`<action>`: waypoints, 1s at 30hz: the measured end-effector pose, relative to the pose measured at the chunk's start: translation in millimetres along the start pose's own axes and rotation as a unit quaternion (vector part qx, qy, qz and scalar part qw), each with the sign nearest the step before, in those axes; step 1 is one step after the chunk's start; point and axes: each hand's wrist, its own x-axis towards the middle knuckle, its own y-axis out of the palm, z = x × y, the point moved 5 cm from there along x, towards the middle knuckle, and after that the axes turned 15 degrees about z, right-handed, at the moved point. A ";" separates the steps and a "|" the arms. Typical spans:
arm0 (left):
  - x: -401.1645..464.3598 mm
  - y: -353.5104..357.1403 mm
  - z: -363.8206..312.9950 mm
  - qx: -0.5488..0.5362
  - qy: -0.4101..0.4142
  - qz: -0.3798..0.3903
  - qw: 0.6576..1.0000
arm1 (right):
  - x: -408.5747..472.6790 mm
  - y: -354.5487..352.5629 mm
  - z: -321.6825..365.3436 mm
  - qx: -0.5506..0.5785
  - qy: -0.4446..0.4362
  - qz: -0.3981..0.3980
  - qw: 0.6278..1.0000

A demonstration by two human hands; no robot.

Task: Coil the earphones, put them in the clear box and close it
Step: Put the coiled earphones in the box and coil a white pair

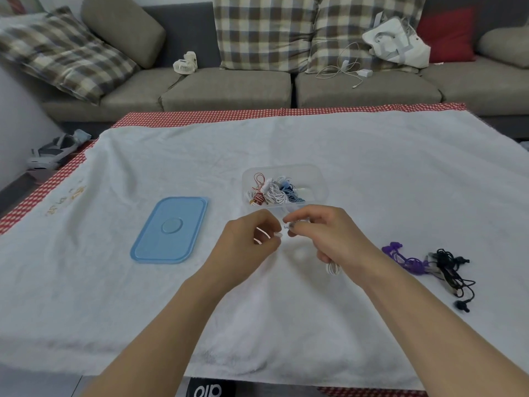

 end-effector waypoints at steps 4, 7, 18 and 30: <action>0.7 0.2 -4.1 -0.021 0.010 -0.005 1.000 | 0.3 -1.4 -1.1 -0.029 -0.017 -0.010 0.999; 0.8 0.8 -6.7 -0.037 0.021 -0.010 0.999 | 1.9 -2.4 -1.9 -0.054 -0.035 -0.021 0.998; -3.1 -1.8 -12.3 -0.068 0.050 -0.009 0.996 | -0.1 -4.1 -2.1 -0.004 -0.031 -0.019 0.999; -9.1 -9.6 -24.1 -0.166 0.083 0.021 0.982 | -5.4 -6.3 -0.5 0.142 0.037 0.068 0.987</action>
